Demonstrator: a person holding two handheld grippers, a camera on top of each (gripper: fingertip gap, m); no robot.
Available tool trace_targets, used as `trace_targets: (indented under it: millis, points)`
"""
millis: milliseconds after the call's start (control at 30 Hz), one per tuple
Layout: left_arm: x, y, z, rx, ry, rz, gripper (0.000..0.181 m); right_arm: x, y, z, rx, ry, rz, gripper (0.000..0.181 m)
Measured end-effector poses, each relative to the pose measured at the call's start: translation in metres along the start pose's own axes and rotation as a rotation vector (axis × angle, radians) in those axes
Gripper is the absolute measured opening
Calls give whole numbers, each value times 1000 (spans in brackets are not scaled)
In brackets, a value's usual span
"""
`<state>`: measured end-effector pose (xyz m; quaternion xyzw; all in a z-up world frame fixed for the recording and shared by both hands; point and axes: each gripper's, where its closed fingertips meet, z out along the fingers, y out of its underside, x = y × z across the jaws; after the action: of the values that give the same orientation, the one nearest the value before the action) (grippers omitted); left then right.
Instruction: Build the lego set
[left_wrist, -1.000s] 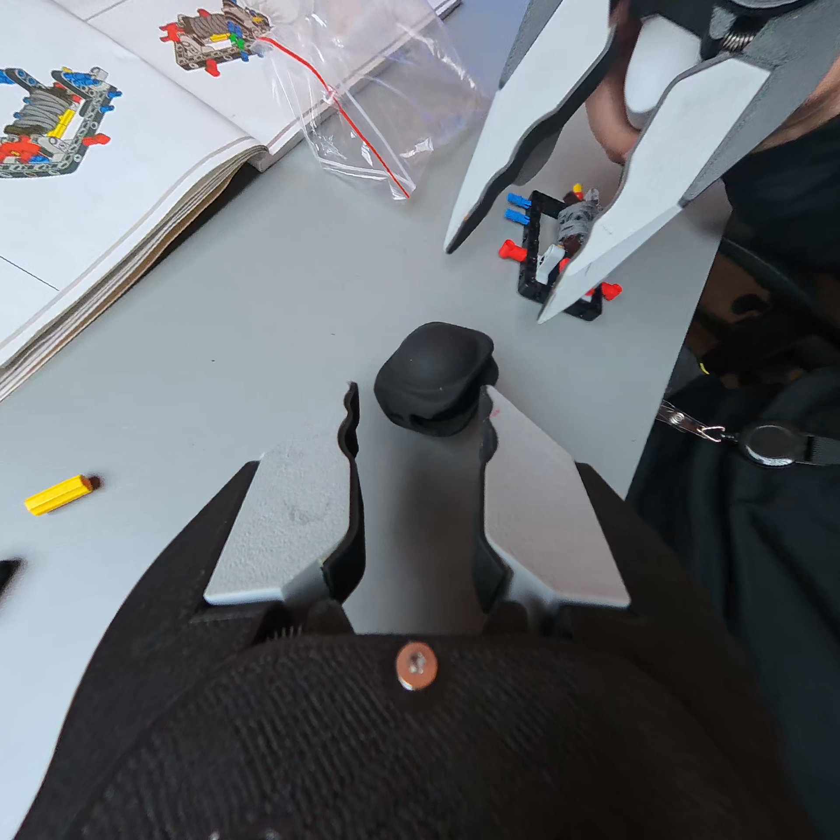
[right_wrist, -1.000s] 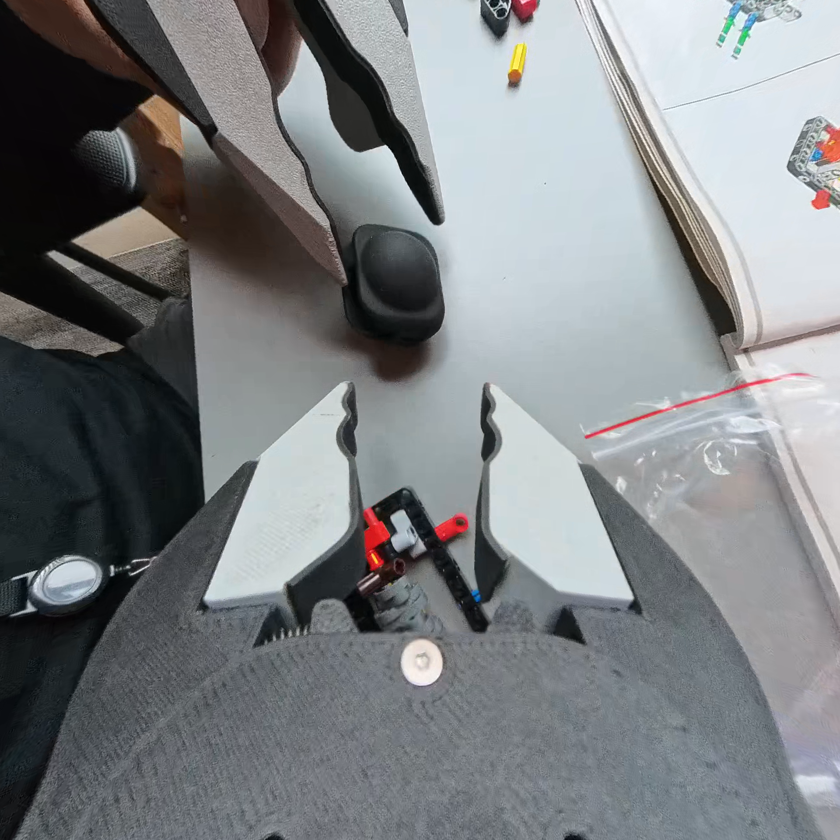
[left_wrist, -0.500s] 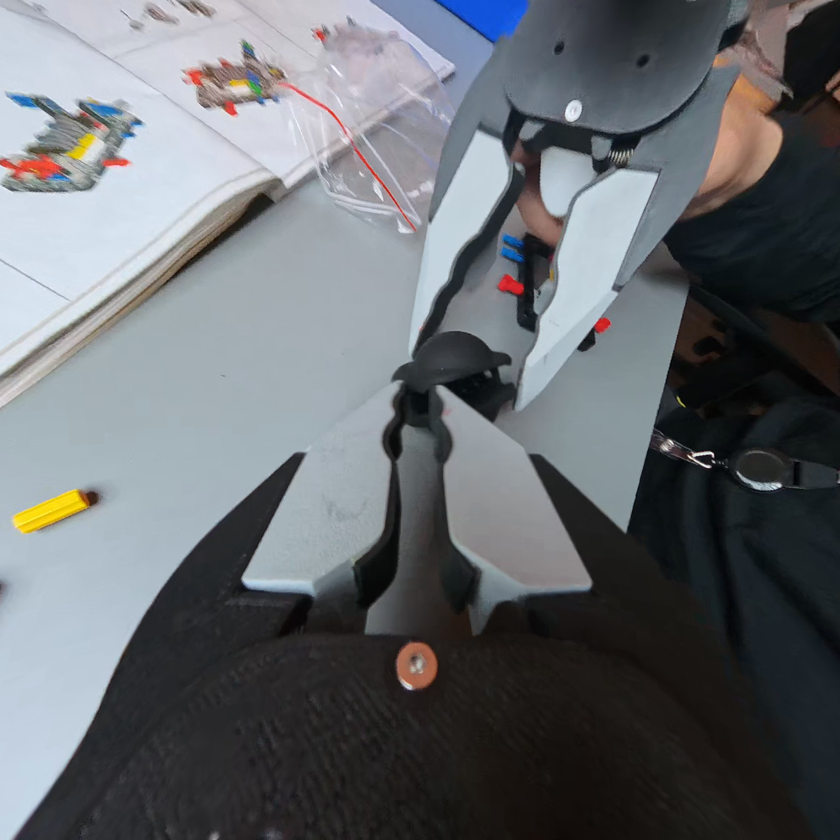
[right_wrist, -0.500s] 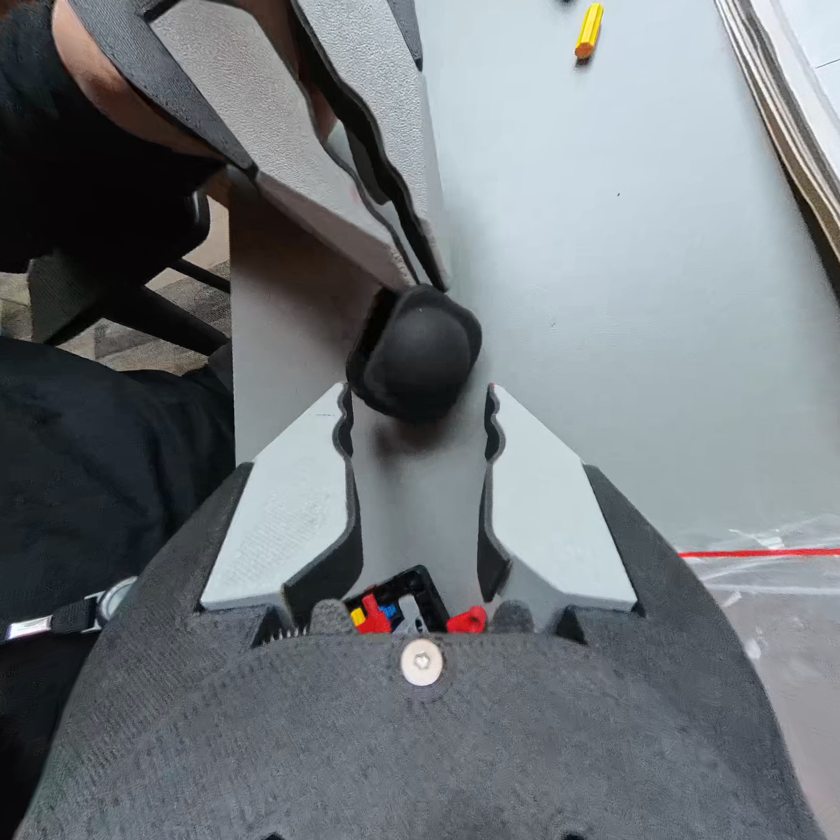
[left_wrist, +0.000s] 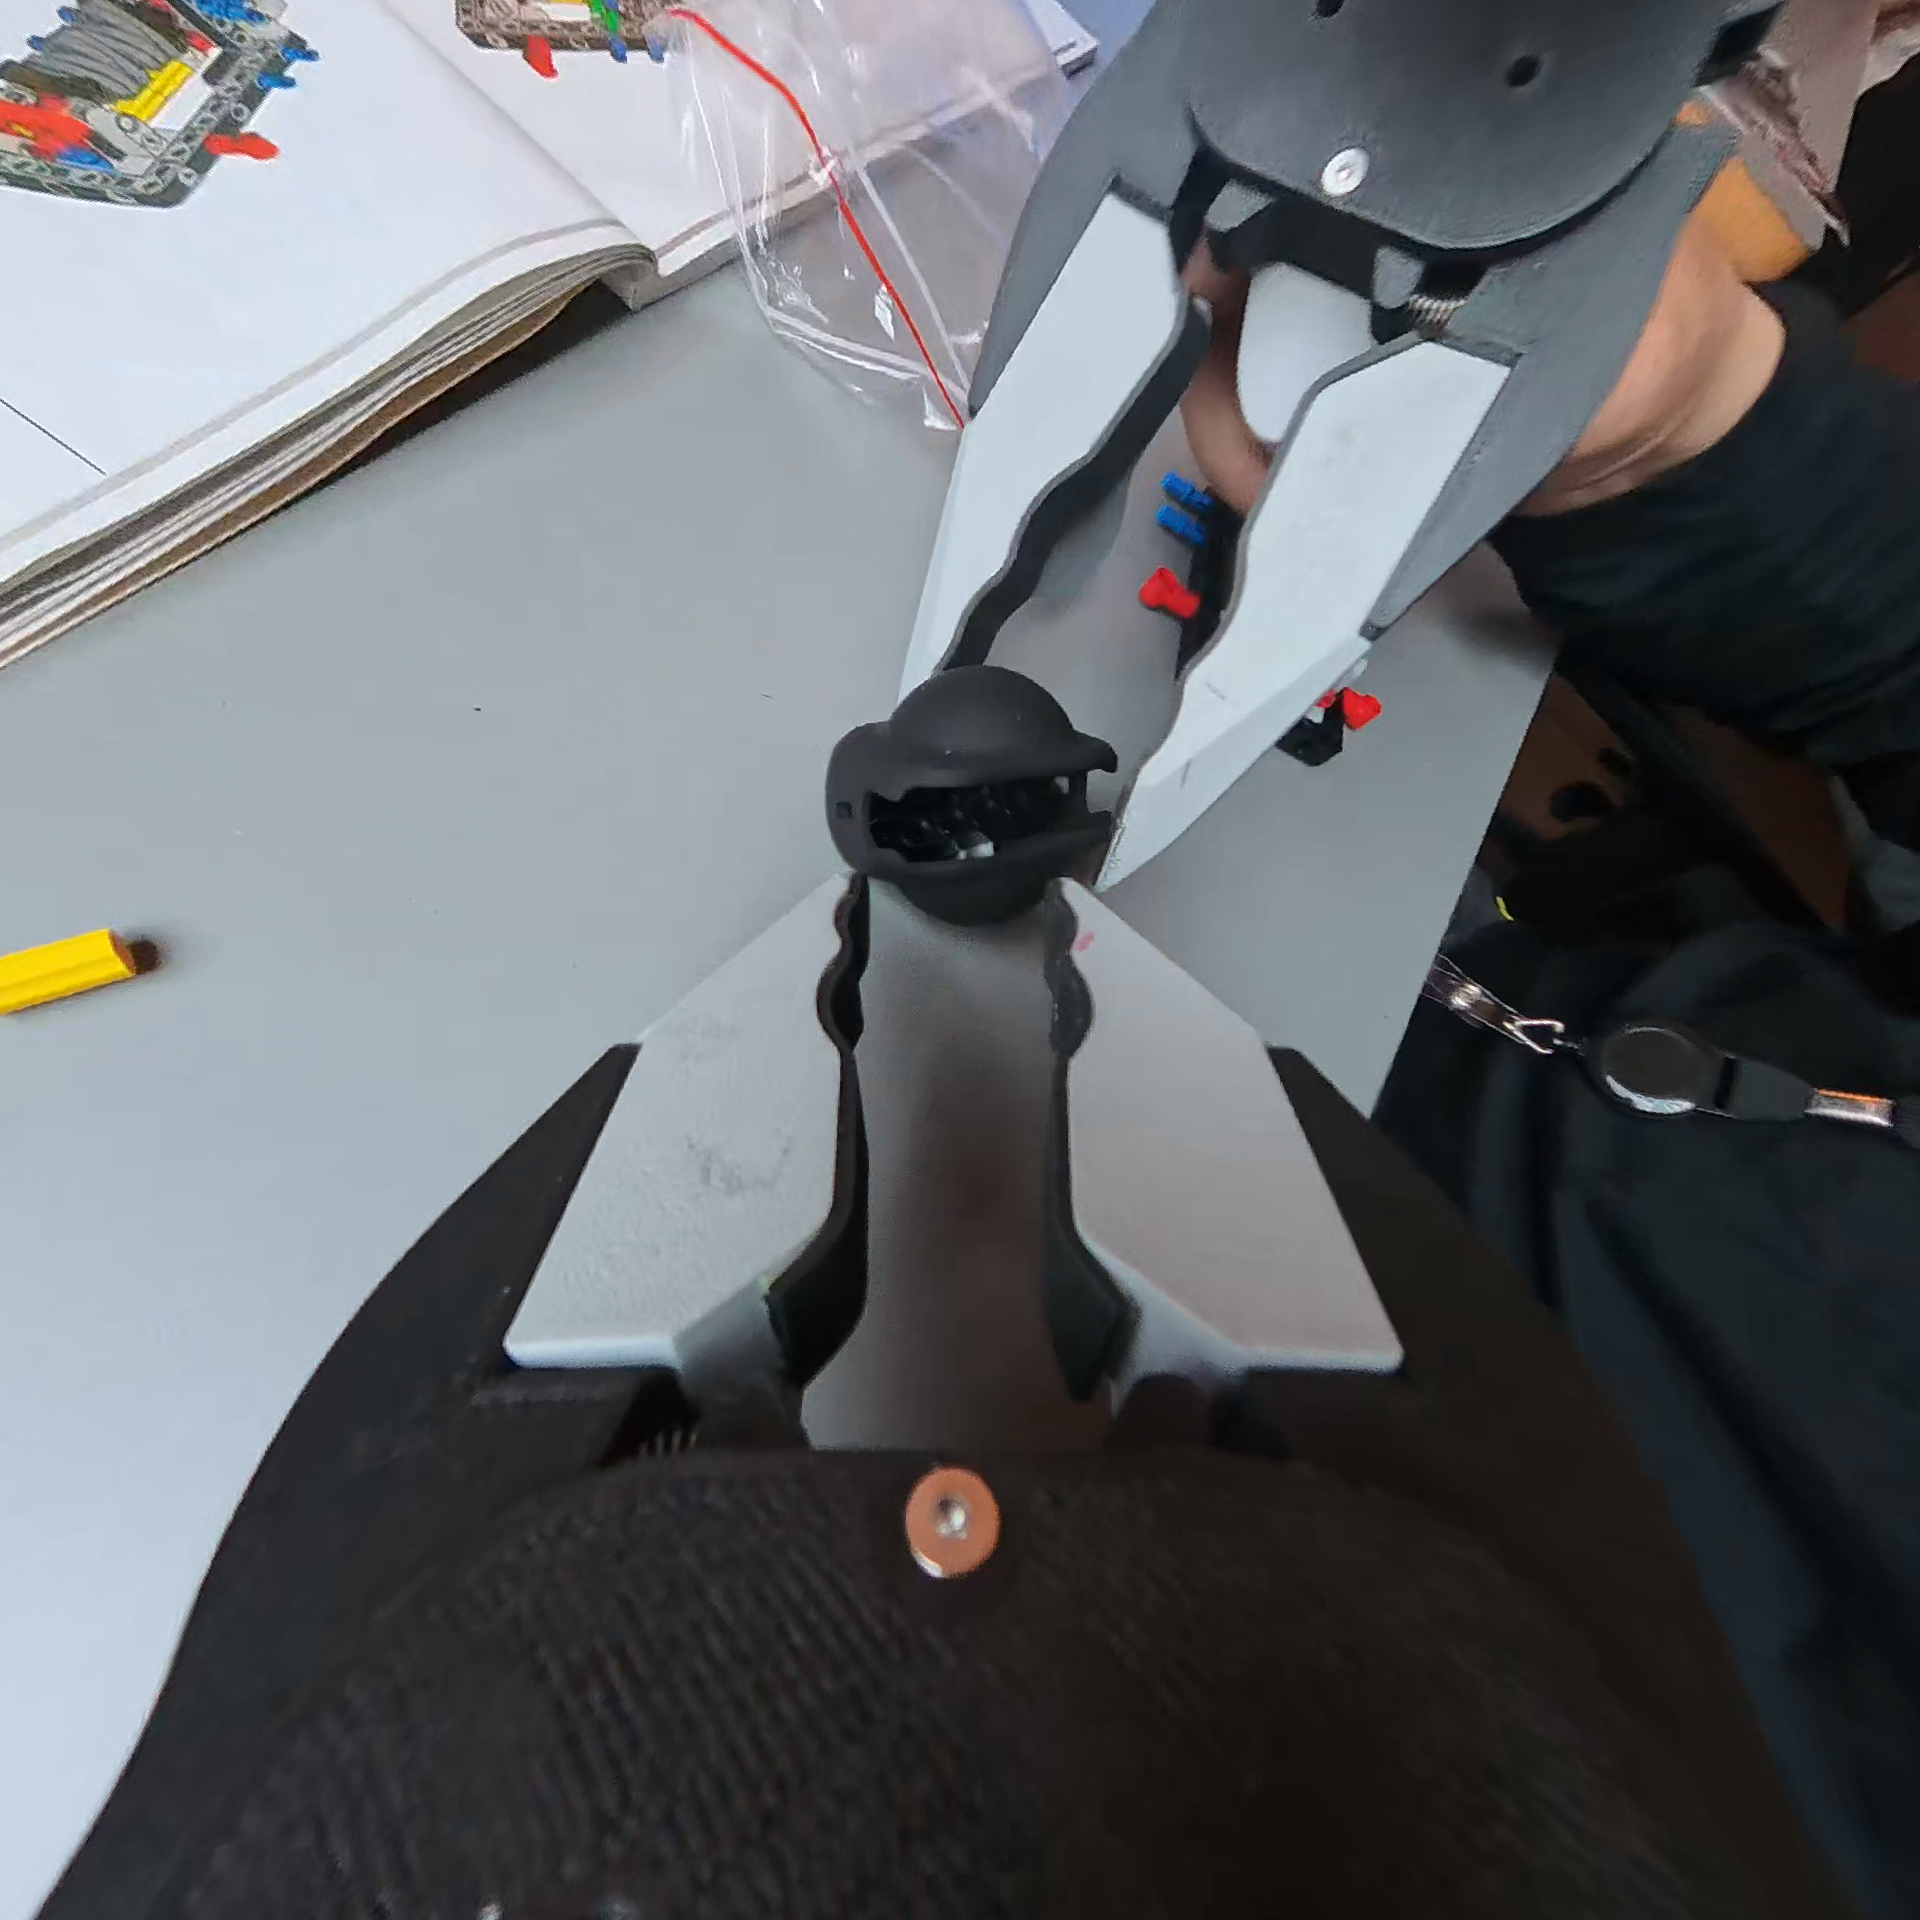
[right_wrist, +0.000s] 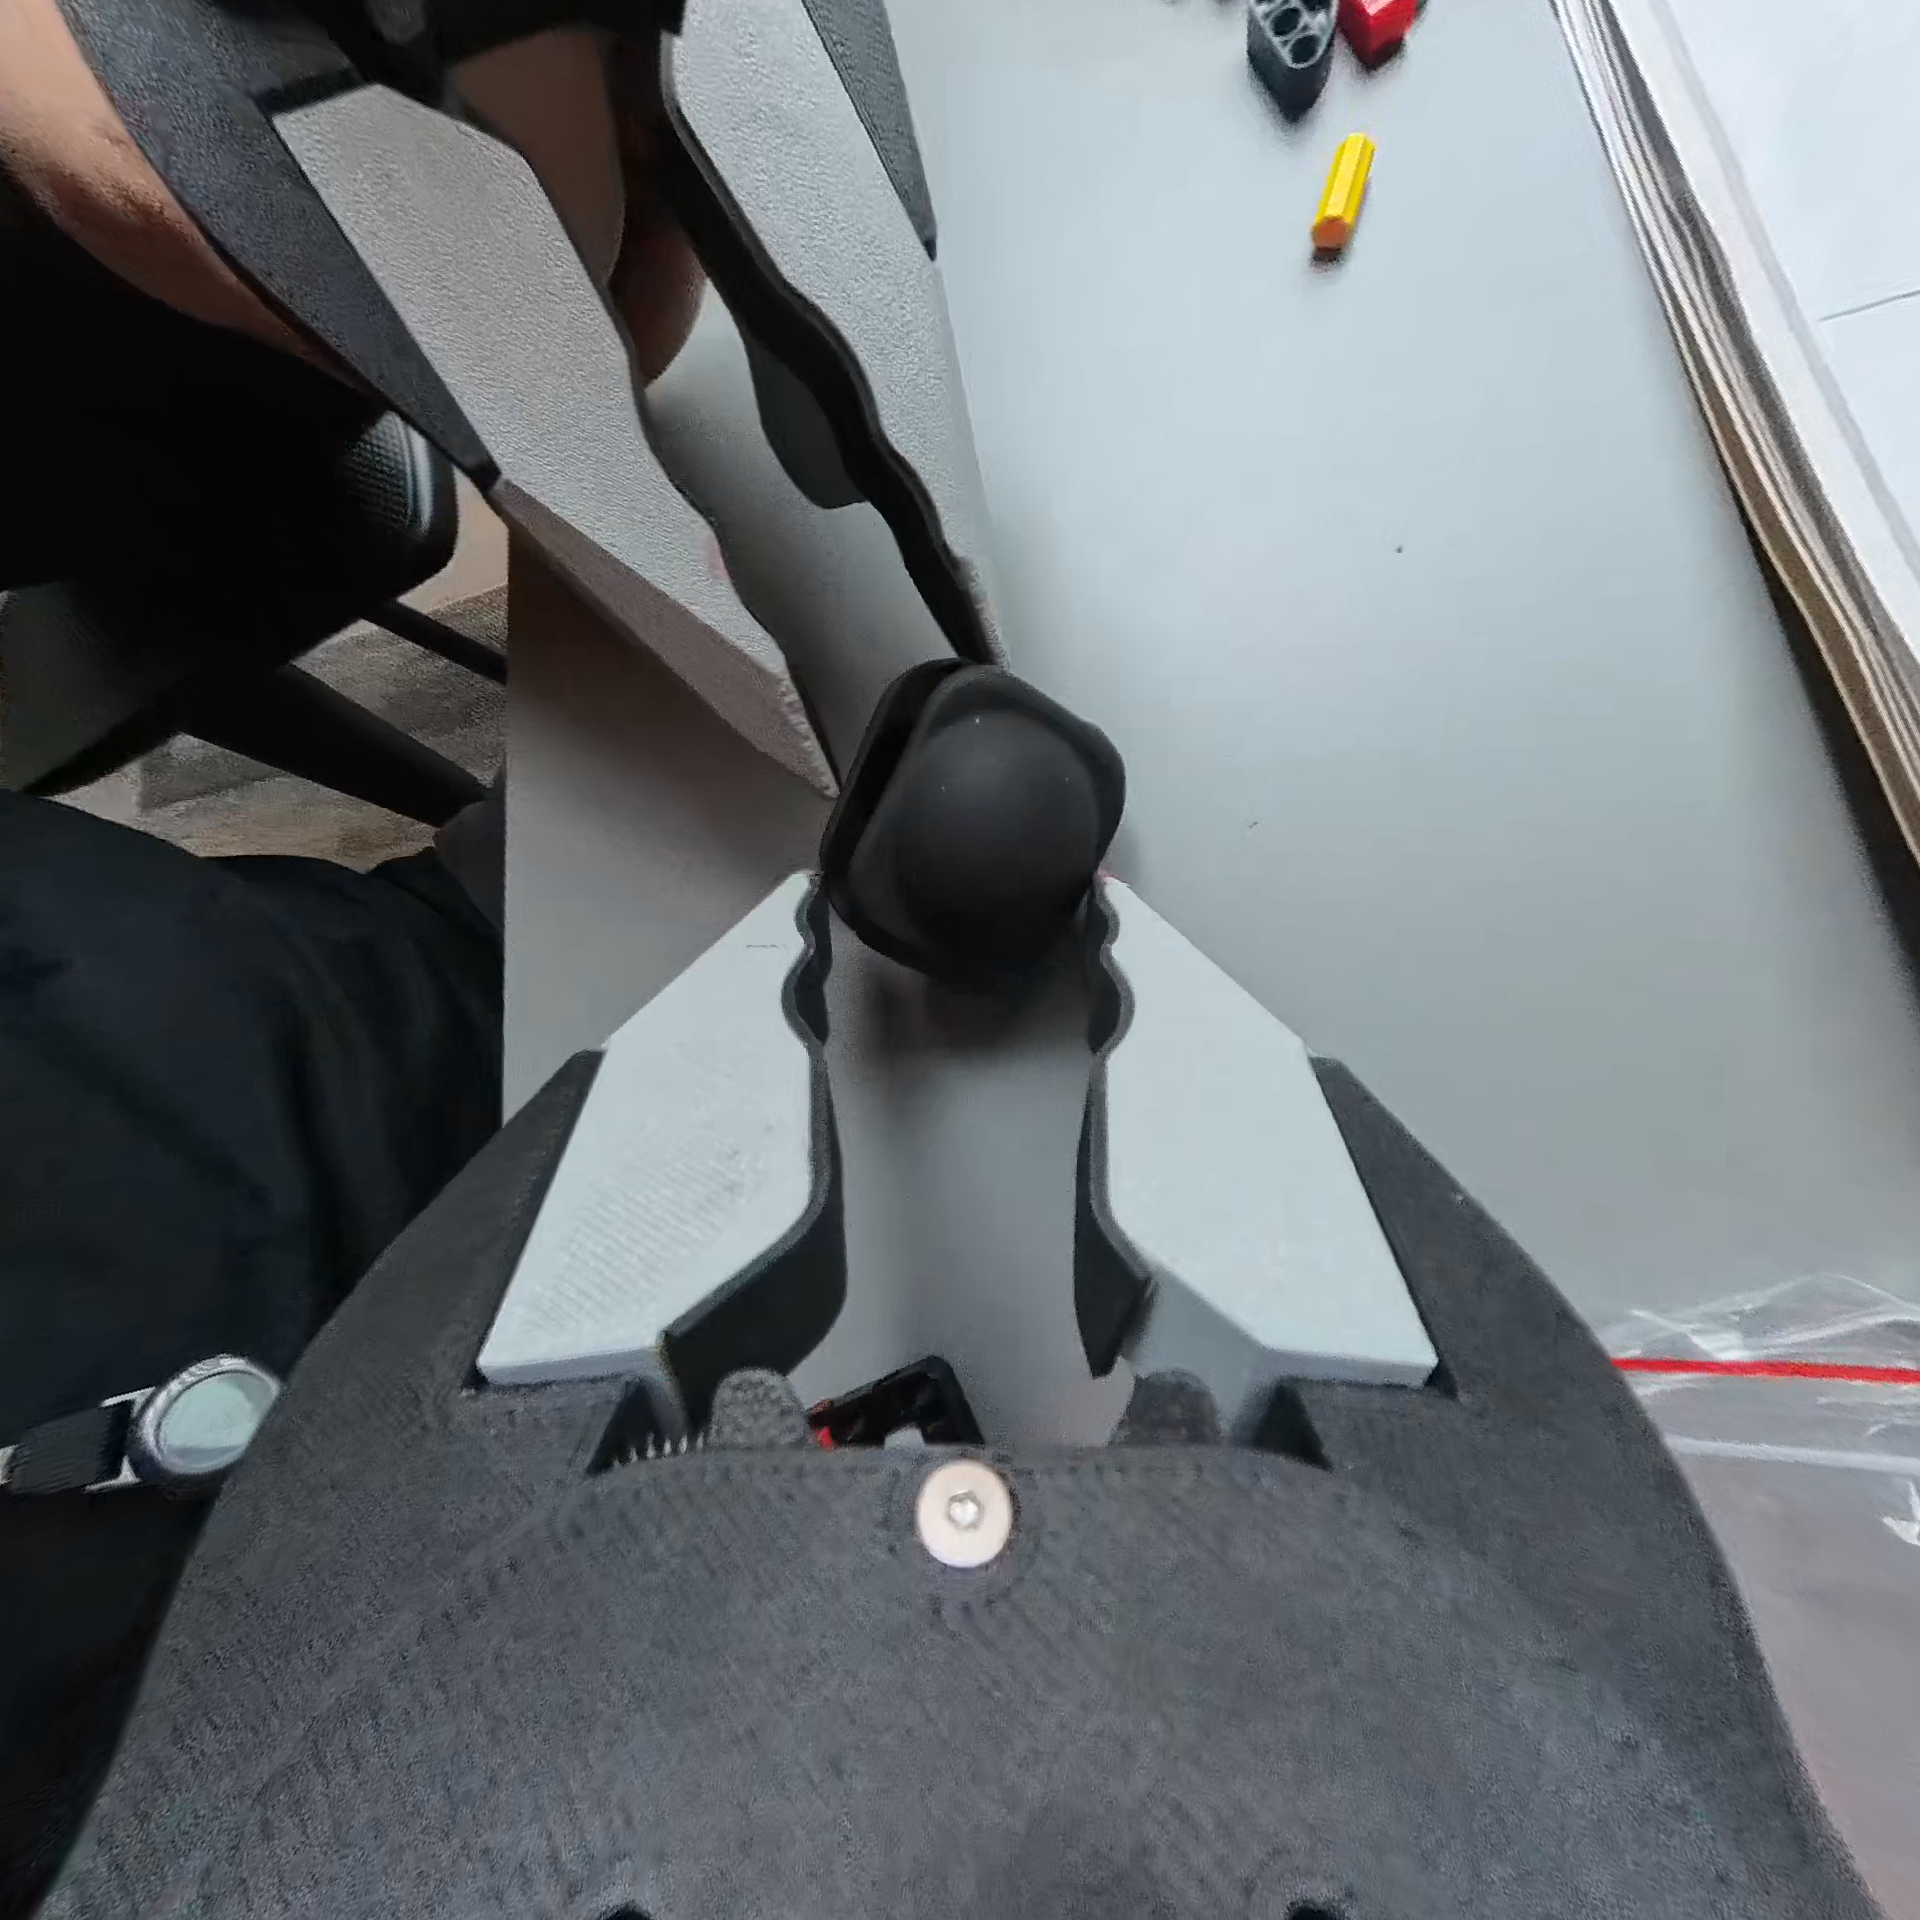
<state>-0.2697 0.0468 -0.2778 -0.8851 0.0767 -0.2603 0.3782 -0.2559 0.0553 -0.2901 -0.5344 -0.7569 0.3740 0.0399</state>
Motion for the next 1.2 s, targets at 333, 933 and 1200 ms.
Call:
trace_targets:
  millis: [333, 933, 1200]
  points:
    - [-10, -8, -2, 63, 101, -99, 26, 9, -12, -8, 27, 239, -291, 42]
    - [-38, -8, -2, -98, -250, 281, 30, 35, -29, -20, -82, 522, -557, 12]
    - [-41, -6, -11, -49, -213, 232, 39, 45, -18, -12, -43, 315, -322, 50]
